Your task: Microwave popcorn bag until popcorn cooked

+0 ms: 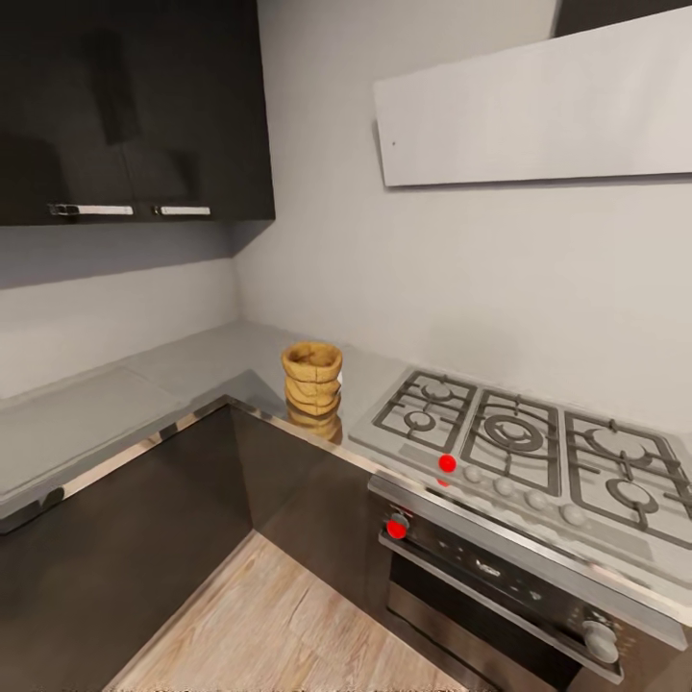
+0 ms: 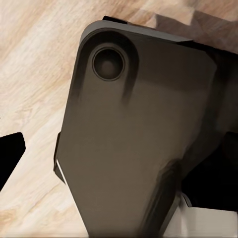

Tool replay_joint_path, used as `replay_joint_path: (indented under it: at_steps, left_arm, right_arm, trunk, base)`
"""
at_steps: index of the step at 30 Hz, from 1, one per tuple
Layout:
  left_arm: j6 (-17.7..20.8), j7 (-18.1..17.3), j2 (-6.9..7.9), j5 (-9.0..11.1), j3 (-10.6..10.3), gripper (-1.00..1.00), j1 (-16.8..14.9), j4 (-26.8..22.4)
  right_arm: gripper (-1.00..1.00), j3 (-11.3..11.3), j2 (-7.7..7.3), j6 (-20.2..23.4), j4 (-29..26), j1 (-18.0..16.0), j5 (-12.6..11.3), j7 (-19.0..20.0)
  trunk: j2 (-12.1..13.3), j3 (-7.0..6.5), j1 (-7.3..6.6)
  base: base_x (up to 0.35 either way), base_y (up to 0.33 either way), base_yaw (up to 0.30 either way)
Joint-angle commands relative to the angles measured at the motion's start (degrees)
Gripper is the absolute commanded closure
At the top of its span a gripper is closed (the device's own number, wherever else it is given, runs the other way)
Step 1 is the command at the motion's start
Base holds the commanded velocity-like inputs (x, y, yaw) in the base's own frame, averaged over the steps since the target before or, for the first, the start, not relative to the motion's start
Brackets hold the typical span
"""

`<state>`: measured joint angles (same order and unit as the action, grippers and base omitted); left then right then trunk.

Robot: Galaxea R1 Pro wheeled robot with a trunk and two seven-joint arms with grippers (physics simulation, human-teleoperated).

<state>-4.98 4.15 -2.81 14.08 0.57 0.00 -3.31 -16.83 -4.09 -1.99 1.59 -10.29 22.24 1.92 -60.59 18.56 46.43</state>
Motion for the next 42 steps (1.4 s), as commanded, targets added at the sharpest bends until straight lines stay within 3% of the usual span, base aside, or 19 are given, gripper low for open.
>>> replay_joint_path:
  at_steps: [1,10,42]
  left_arm:
    - [-0.12,0.19,-0.05,0.18,0.03,-1.00,0.00,-0.04]
    - [-0.12,0.24,-0.09,0.16,-0.01,-1.00,0.00,-0.16]
    - [-0.13,0.24,0.09,0.60,-0.04,-1.00,0.00,-0.11]
  right_arm:
    - [-1.00,-0.48,-0.04,-0.21,0.17,-0.08,0.44,0.10]
    - [-1.00,-0.50,-0.04,-0.05,0.17,-0.08,0.37,0.04]
    - [-1.00,-0.48,-0.04,-0.56,0.08,-0.08,0.61,-1.32]
  trunk:
    - [0.37,-0.03,-0.22]
    - [3.98,-0.85,-2.20]
    - [3.98,2.01,-2.20]
  base:
    - [0.000,0.000,0.000]
    - [0.000,0.000,0.000]
    - [0.000,0.000,0.000]
